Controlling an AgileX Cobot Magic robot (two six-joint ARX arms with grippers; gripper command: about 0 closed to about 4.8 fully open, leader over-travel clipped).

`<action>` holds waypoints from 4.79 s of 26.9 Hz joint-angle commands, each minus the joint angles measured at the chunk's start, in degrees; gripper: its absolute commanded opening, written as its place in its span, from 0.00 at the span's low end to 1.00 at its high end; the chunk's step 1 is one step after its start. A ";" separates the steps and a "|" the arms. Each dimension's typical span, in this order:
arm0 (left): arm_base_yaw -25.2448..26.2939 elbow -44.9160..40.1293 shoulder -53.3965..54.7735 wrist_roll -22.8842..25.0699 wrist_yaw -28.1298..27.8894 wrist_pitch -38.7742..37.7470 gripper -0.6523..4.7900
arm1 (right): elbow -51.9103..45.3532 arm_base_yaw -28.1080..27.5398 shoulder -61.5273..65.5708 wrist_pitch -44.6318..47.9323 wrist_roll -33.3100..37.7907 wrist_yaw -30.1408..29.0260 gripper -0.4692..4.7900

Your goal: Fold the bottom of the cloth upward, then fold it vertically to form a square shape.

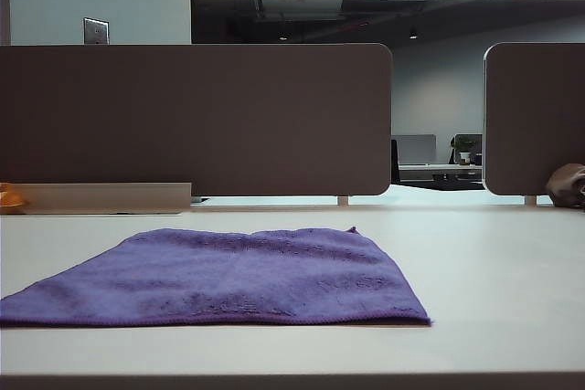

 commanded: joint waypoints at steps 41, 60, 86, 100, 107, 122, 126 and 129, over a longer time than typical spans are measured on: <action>0.04 1.73 0.02 -9.31 -0.02 1.73 0.11 | 0.59 -0.02 0.00 3.63 11.96 -0.35 0.09; 0.11 29.68 0.04 -23.08 8.74 1.38 0.11 | 29.09 -0.09 3.04 -1.79 23.54 -27.74 0.09; 0.09 45.05 9.92 -11.08 3.13 -7.37 0.11 | 55.17 -0.44 27.67 -18.51 -5.53 -22.36 0.19; 0.07 62.16 54.97 -15.85 24.92 -15.43 0.12 | 71.28 2.29 59.89 -26.16 -3.98 -24.09 0.19; -0.24 63.71 68.00 -16.33 26.03 -13.18 0.11 | 71.93 7.21 71.91 -22.32 -0.35 -23.89 0.19; -2.36 63.69 75.45 -23.80 21.31 -15.96 0.12 | 71.93 12.13 87.71 -20.48 6.80 -26.95 0.19; -2.56 63.69 76.78 -25.00 20.39 -19.93 0.12 | 71.91 12.13 88.83 -24.90 6.86 -29.70 0.19; -3.61 63.67 78.20 -24.46 19.87 -23.39 0.25 | 71.80 12.13 89.05 -29.03 5.20 -29.92 0.19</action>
